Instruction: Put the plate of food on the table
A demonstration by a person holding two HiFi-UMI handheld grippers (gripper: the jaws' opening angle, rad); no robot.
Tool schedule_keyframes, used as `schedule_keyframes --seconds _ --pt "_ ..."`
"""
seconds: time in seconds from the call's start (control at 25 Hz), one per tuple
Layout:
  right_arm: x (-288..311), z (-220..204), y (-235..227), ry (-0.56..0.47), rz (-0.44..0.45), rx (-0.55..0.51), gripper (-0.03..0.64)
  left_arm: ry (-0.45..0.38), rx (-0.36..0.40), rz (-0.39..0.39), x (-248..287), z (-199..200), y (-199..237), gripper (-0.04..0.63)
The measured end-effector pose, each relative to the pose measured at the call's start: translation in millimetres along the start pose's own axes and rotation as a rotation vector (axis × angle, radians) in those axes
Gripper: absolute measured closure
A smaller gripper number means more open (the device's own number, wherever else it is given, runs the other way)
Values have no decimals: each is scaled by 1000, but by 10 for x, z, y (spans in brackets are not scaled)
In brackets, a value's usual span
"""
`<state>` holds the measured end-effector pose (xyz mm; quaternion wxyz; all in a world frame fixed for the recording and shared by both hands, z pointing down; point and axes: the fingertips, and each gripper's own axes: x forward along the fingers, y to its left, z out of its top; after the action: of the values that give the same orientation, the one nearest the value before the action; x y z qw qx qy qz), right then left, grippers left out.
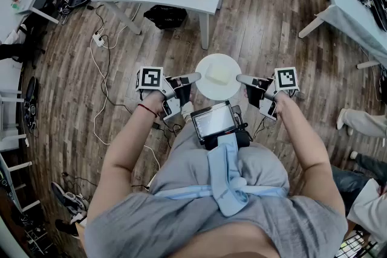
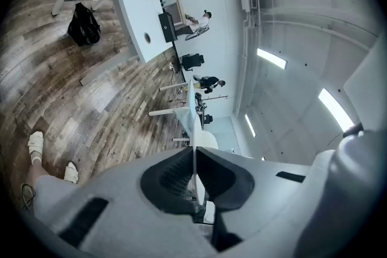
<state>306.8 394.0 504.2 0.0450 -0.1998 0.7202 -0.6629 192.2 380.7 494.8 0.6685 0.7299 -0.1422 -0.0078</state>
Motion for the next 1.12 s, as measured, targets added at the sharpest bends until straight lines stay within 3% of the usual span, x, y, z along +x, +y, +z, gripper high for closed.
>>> schedule_keyframes --seconds 0.48,1.12 --pt "-15 33 48 -51 45 49 580 -9 -3 1 -24 -2 25 566" --pt "-20 2 71 -38 50 54 580 -10 5 -14 -48 -8 -12 566"
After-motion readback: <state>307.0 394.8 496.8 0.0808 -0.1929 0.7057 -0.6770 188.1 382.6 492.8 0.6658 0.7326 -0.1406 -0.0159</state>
